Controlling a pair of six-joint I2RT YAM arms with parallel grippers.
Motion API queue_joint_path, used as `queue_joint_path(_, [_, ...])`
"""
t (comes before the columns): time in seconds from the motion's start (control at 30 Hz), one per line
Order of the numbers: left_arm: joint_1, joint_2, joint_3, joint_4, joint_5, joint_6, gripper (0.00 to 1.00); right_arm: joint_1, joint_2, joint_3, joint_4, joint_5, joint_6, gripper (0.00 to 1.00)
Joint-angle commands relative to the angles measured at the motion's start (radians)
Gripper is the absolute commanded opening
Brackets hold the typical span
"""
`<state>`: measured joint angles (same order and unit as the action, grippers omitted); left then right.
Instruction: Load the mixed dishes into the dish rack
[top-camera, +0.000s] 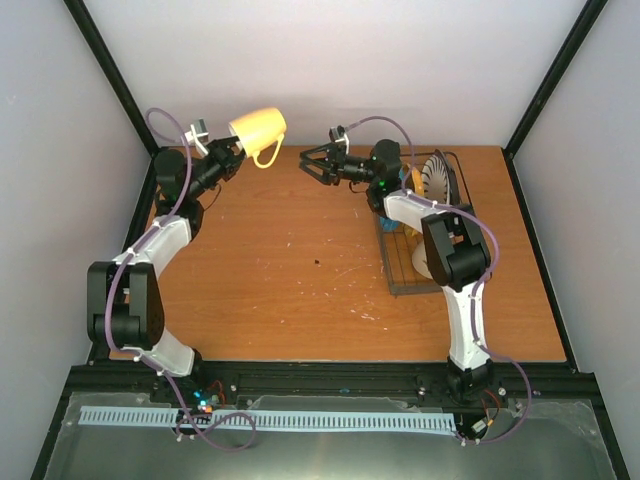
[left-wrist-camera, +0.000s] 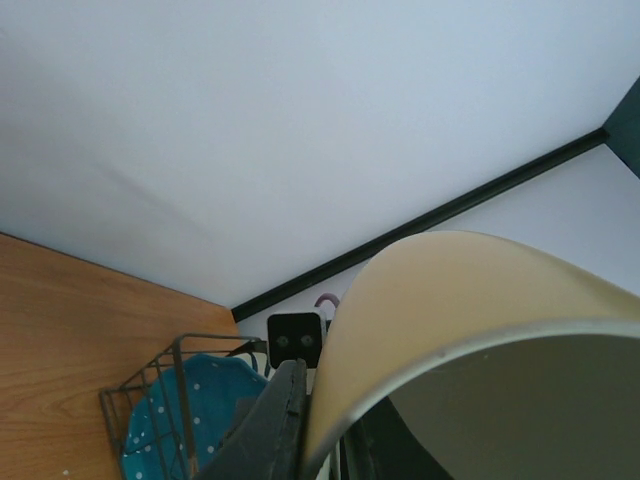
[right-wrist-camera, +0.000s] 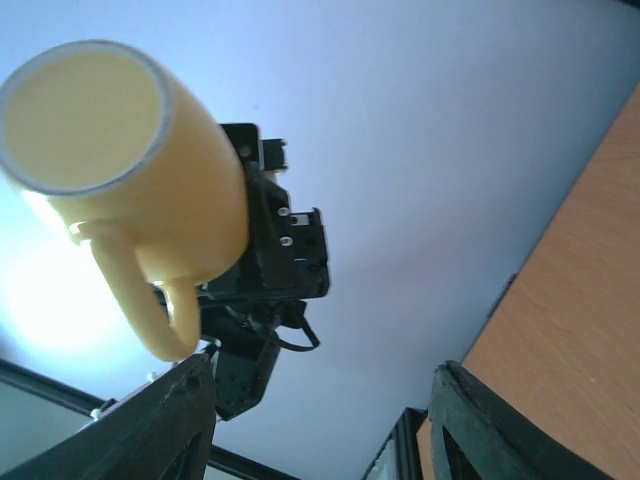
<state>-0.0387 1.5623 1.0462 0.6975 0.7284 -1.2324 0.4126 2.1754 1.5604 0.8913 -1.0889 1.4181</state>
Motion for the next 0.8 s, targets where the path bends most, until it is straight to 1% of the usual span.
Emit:
queue_joint_path(0.0, [-0.004,-0.059,0.007,0.019,-0.062,0.044,0.01,0.019,0.019,0.064,0.258,-0.008,0.193,0.58])
queue_joint_path(0.13, [-0.004,-0.053,0.016,-0.01,-0.07,0.057,0.01,0.031,0.032,0.092,0.3,-0.005,0.237,0.57])
queue_joint_path(0.23, [-0.007,-0.042,0.023,-0.019,-0.075,0.055,0.01,0.044,0.037,0.113,0.295,-0.013,0.237,0.57])
queue_joint_path(0.37, [-0.012,-0.024,0.039,-0.022,-0.075,0.051,0.01,0.06,0.047,0.143,0.234,-0.027,0.198,0.57])
queue_joint_path(0.57, [-0.016,-0.017,0.05,-0.009,-0.074,0.043,0.01,0.07,0.072,0.175,0.202,-0.032,0.183,0.57])
queue_joint_path(0.77, [-0.016,-0.018,0.073,-0.039,-0.069,0.076,0.01,0.084,0.105,0.26,0.102,-0.053,0.119,0.57])
